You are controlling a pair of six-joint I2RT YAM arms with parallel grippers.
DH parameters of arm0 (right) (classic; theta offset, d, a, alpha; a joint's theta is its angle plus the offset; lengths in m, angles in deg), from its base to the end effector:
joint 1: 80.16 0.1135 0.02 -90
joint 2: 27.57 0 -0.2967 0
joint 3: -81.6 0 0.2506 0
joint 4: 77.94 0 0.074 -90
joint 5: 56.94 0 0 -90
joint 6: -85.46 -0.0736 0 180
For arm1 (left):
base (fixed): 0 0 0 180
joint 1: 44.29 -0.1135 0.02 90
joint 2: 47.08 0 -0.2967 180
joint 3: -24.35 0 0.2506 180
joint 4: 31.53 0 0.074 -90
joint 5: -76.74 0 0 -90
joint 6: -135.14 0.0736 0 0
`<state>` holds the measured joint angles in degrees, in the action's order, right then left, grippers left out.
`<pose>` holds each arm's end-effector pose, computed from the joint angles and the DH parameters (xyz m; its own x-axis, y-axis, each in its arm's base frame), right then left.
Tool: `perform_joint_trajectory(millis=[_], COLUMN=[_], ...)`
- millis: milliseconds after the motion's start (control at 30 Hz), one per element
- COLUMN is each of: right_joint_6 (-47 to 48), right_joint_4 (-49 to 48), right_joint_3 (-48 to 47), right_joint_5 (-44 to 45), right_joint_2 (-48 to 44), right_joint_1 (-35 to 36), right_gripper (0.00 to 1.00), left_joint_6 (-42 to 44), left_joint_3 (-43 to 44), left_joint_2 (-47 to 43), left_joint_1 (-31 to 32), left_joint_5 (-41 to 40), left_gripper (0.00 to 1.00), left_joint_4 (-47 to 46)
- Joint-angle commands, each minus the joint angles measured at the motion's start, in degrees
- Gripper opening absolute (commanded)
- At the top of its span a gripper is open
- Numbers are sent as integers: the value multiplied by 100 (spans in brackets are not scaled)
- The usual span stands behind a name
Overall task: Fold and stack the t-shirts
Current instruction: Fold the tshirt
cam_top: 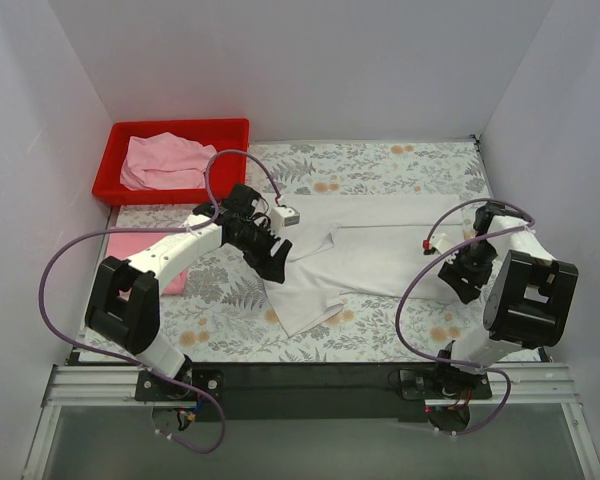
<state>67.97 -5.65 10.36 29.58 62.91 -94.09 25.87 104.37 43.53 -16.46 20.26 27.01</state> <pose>0.2487 -0.0571 0.1802 -0.5223 -0.8513 -0.0498 -0.8527 0.5206 0.0437 0.2620 -0.1843 0.2376 -0.9659 0.1988 -0.1660 0.2589 0.7532 -0.6047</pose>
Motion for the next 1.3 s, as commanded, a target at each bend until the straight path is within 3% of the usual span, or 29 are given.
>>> perform_joint_trajectory(millis=[0, 433, 633, 733, 867, 1267], right_joint_6=[799, 852, 1098, 1291, 1503, 1556], right_joint_4=[-323, -789, -878, -869, -904, -1317], right_joint_3=[227, 289, 289, 412, 780, 1071], right_joint_5=[514, 990, 868, 745, 490, 463], right_joint_2=[-320, -654, -540, -592, -698, -329], right_joint_1=[-66, 119, 119, 119, 119, 101], right_gripper=[65, 65, 62, 59, 49, 43], left_joint_6=[63, -727, -780, -482, -341, -482], left_joint_3=[-157, 18, 238, 326, 721, 212], left_joint_2=[-377, -290, -95, -254, -131, -439], left_joint_1=[91, 38, -498, -507, -516, -516], left_joint_5=[251, 1050, 1658, 1500, 1000, 832], left_gripper=[66, 66, 65, 66, 66, 66], left_joint_4=[-188, -294, 128, 295, 628, 427])
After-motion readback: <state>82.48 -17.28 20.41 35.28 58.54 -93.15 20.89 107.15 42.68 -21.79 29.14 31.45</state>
